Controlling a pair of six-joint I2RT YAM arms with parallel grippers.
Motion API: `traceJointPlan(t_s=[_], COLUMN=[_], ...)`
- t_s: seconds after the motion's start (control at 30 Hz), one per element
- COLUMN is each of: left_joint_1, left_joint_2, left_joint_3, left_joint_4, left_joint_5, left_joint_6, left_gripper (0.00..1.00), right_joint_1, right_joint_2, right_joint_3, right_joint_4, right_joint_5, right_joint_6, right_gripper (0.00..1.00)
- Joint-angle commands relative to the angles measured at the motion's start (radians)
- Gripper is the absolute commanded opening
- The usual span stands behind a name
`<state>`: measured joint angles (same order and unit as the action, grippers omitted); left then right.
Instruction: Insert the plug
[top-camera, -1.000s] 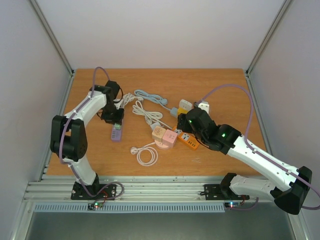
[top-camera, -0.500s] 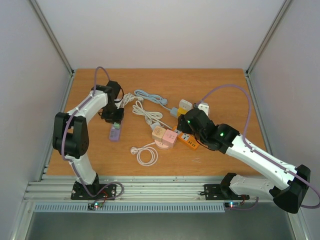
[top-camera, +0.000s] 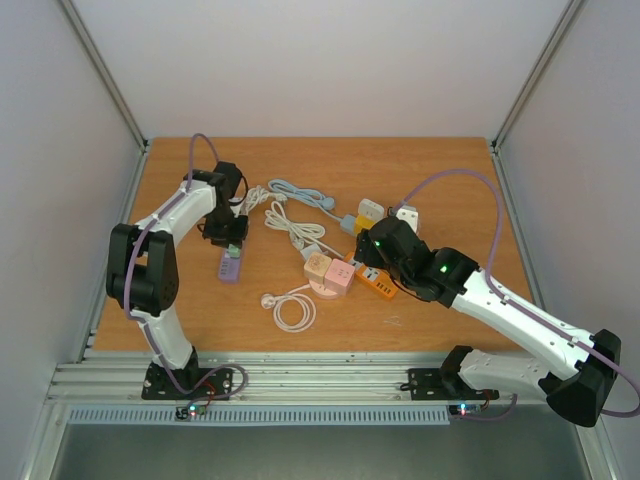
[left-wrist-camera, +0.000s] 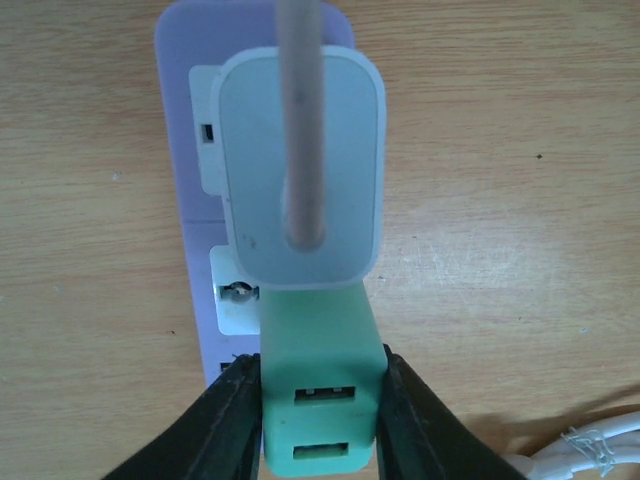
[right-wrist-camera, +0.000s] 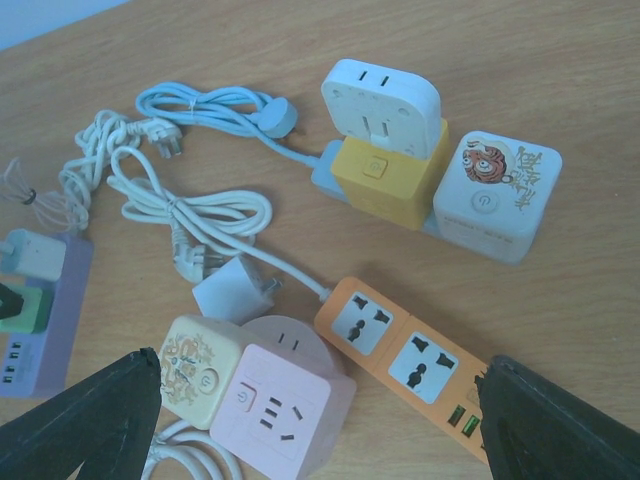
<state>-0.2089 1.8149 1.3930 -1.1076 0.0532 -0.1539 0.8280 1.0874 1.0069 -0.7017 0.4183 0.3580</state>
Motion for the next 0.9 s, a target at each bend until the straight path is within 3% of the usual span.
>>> traceJointPlan(t_s=[0.0,0.13,0.27,0.87], left_joint_1=[0.007,0.008,0.006,0.006], left_joint_2=[-0.022,-0.072,-0.101,-0.091], left_joint_3=[0.013,0.005,-0.018,-0.078], left_joint_4=[0.014,0.014,0.023,0.062], left_joint_5=[-0.003,0.016,0.027,0.009], left_joint_6=[-0.021,-0.02,-0.014,-0.009], left_gripper=[0.35,0.47,0.49,0.4], right_joint_1=[-0.006,-0.006,-0.006,-0.006], right_joint_2=[-0.007,-0.006,-0.004,0.0], right_joint_3=[0.018,0.016,0.016,0.019], right_joint_4=[-0.018,-0.013,-0.009,-0.004], right_joint_5=[0.012,0.005,-0.005,-0.017], right_joint_6=[0.011,0.012,0.013,0.018], right_gripper=[0.87,0.87,0.87,0.87])
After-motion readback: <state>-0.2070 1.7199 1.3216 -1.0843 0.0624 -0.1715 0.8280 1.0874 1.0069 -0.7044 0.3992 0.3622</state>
